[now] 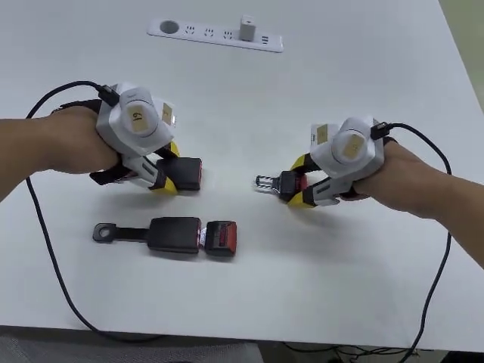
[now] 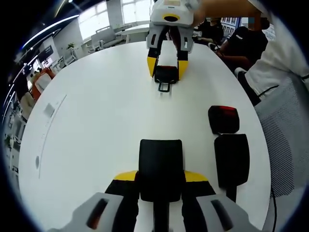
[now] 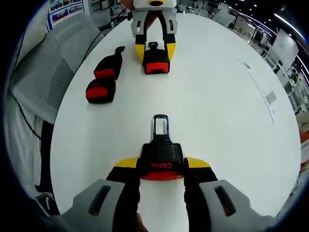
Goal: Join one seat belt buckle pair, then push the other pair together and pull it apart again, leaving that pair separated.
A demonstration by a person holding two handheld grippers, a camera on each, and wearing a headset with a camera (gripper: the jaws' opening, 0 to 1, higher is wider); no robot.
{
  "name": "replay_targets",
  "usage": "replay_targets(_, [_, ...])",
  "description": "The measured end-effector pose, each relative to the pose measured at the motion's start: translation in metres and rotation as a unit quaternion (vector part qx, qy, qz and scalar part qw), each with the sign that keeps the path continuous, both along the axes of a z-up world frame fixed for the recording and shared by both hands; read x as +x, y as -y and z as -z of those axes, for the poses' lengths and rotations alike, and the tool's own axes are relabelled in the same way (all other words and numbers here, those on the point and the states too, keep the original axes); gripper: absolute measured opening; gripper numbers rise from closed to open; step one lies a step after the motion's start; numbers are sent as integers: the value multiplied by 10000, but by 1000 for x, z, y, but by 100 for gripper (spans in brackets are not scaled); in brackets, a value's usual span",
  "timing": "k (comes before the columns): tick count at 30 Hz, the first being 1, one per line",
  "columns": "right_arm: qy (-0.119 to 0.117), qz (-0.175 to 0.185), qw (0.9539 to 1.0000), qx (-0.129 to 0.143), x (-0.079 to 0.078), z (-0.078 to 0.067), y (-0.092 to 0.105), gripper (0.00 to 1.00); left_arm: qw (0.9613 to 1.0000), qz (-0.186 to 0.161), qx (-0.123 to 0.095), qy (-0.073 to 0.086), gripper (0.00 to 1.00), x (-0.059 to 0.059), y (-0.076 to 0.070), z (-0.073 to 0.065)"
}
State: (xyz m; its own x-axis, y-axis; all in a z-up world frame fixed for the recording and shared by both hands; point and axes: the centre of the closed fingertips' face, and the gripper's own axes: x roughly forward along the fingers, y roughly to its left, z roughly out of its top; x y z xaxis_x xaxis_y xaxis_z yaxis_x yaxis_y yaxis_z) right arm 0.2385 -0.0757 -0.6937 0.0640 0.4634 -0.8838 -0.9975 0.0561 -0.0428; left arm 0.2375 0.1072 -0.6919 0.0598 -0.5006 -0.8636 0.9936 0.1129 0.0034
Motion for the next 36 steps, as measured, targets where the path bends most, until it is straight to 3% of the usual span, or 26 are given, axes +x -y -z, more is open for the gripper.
replay_targets(6, [48,94,9999,-17,-1,-3,1,39,9999,-69,63,-40,34,1,-1,1])
replay_targets(10, [65,118,9999,6,-1,-4,1,39,10000,21,66,57,37,-1,0,1])
replay_targets(12, [71,167,9998,19,-1,-5,1,42,9994,36,143,304,42,4,-1,-1])
replay_targets(13, [134,190,9997,1,0,-5,2,44,9992,10,203,347,43,5,-3,-2])
replay_targets(22, [152,475,9983,293,-7,-21,-2,42,9988,-122,146,442,47,-1,-5,-10])
replay_targets(27, [157,830,9946,596,-18,-36,-3,44,9973,-549,-212,441,49,-6,-8,-21])
replay_targets(29, [3,1150,9898,843,-26,-40,-6,49,9938,-882,-459,496,49,-7,-8,-37])
replay_targets(30, [8,1215,9885,902,-29,-42,-6,50,9903,-1083,-712,499,49,-10,-6,-49])
replay_targets(31, [12,1272,9877,909,-34,-42,-4,51,9879,-1229,-830,465,53,-12,-6,-54])
replay_targets(34, [52,1463,9844,972,-44,-50,-2,58,9808,-1567,-1009,579,70,-22,-19,-68])
replay_targets(36, [-2,1690,9792,1119,-50,-53,-1,64,9785,-1665,-1085,559,74,-30,-27,-70])
